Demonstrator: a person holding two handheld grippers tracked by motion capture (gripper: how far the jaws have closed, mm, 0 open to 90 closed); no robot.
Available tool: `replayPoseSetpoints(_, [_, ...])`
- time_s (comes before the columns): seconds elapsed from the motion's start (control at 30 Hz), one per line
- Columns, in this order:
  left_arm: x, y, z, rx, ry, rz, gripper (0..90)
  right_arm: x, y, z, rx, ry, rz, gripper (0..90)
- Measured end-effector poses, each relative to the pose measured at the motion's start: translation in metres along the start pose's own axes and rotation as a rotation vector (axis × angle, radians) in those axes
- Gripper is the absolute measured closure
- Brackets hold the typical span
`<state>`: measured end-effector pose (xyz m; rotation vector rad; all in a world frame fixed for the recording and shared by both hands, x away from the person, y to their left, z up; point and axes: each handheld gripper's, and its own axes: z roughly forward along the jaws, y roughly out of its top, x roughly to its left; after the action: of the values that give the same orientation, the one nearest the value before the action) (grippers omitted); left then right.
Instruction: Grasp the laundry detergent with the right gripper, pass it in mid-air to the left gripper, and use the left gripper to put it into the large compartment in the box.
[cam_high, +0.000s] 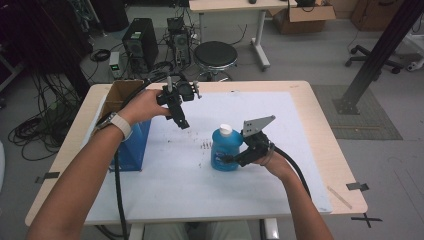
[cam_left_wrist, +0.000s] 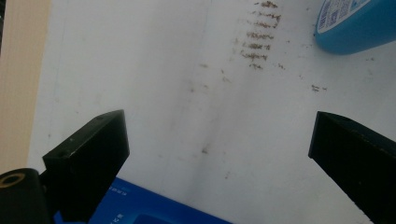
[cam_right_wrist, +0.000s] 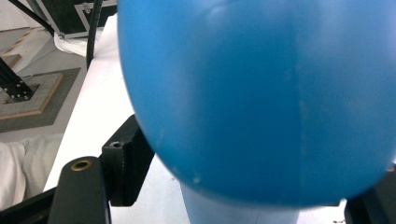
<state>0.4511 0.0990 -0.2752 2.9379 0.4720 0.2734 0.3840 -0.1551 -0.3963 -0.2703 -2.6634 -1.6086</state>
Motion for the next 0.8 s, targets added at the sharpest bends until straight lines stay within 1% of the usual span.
replayPoseSetpoints(0.5, [0.0003,-0.0002,0.0002,0.006,0.002,0.001,5.6,-0.0001,-0.0006,0.0005,0.004,-0.015,-0.010,34.5])
replayPoseSetpoints(0.6, [0.0002,-0.0003,0.0002,0.006,0.003,0.001,5.6,-0.0009,-0.0005,-0.0004,0.002,-0.019,-0.016,37.3])
replayPoseSetpoints(0.8, [0.0005,-0.0003,0.0011,0.003,0.002,0.000,5.6,-0.0011,-0.0006,-0.0002,-0.001,-0.020,-0.017,37.9])
